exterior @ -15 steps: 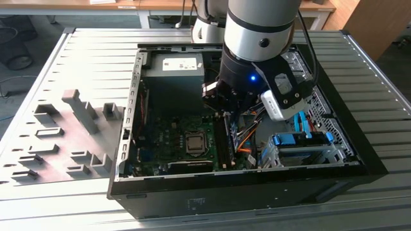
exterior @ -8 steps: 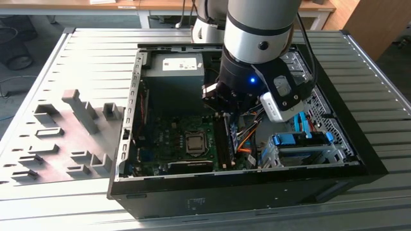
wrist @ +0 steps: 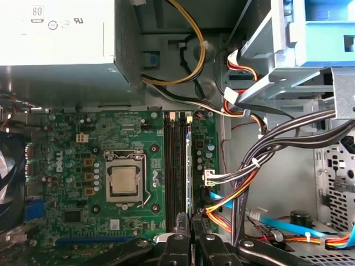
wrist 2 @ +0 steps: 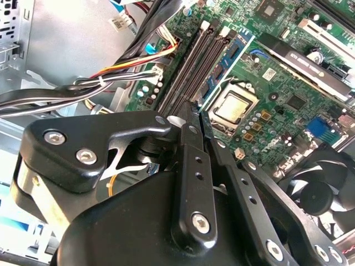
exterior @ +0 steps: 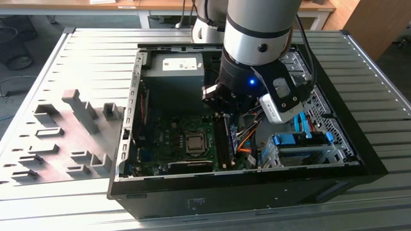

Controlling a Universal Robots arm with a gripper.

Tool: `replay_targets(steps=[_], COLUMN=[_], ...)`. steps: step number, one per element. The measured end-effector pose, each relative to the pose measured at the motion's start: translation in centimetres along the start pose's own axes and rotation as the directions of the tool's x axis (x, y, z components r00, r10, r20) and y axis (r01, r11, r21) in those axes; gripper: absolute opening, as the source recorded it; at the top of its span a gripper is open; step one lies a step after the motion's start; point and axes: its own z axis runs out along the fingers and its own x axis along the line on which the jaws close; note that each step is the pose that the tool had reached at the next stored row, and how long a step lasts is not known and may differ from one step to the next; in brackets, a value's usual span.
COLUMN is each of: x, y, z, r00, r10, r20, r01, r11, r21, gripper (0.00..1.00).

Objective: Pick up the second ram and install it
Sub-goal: 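Insert the second ram into the second slot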

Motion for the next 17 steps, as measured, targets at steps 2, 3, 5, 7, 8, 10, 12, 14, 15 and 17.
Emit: replay_targets(steps=[2, 3, 5, 7, 8, 10, 12, 14, 15, 17], x=[0.0, 0.0, 0.0, 0.01, 0.0, 0.01, 0.01, 0.01, 0.01, 0.01], y=[0.0, -0.01, -0.01, -0.01, -0.02, -0.02, -0.02, -0.02, -0.02, -0.03], z=[0.06, 0.09, 0.15, 0.21, 0.22, 0.27, 0.31, 0.35, 0.36, 0.41], r00=[1.0, 1.0, 1.0, 1.0, 1.0, 1.0, 1.0, 1.0, 1.0, 1.0], r10=[0.0, 0.0, 0.0, 0.0, 0.0, 0.0, 0.0, 0.0, 0.0, 0.0], r20=[0.0, 0.0, 0.0, 0.0, 0.0, 0.0, 0.0, 0.0, 0.0, 0.0], r01=[0.0, 0.0, 0.0, 0.0, 0.0, 0.0, 0.0, 0.0, 0.0, 0.0], r11=[1.0, 1.0, 1.0, 1.0, 1.0, 1.0, 1.0, 1.0, 1.0, 1.0], r21=[0.0001, 0.0, 0.0001, 0.0, 0.0001, 0.0, 0.0001, 0.0001, 0.0001, 0.0], gripper=[0.14, 0.14, 0.14, 0.14, 0.14, 0.14, 0.14, 0.14, 0.14, 0.14])
